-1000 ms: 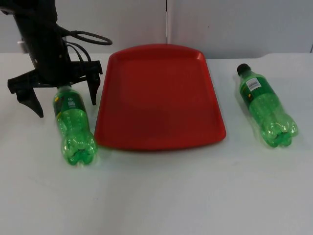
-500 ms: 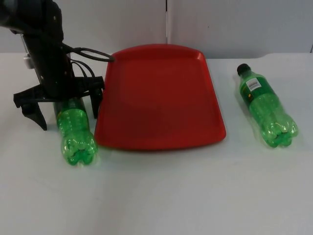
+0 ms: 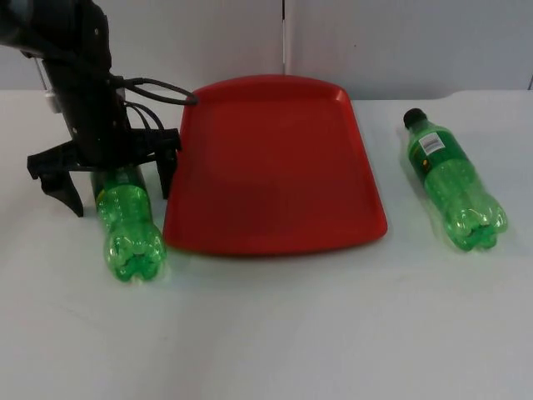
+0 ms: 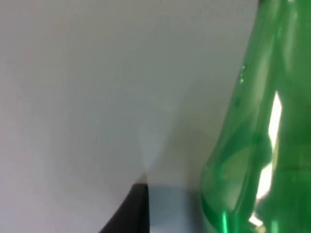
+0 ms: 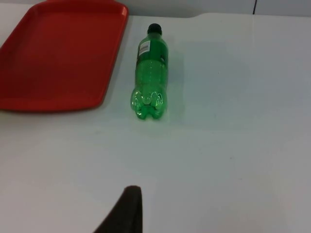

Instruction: Place the bottle upright on the tray.

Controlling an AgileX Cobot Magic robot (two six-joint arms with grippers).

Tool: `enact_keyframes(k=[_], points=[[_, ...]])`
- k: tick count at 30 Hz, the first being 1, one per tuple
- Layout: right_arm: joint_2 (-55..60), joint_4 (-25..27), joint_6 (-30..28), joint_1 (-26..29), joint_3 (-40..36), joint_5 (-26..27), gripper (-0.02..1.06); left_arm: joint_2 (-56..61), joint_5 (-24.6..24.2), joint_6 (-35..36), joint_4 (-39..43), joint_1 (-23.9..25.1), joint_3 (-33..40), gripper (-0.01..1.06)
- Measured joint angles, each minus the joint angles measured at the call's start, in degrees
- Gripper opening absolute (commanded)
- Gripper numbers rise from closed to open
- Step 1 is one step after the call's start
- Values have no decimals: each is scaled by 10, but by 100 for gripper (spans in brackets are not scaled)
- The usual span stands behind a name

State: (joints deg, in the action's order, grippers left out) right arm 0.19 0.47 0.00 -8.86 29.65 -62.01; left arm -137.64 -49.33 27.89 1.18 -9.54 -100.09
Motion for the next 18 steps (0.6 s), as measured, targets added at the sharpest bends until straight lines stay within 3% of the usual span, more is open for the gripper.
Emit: enact_keyframes(k=[18], points=[[0,0,0,0,0,0,105,-3,-2,-39,-33,9,-16,105]])
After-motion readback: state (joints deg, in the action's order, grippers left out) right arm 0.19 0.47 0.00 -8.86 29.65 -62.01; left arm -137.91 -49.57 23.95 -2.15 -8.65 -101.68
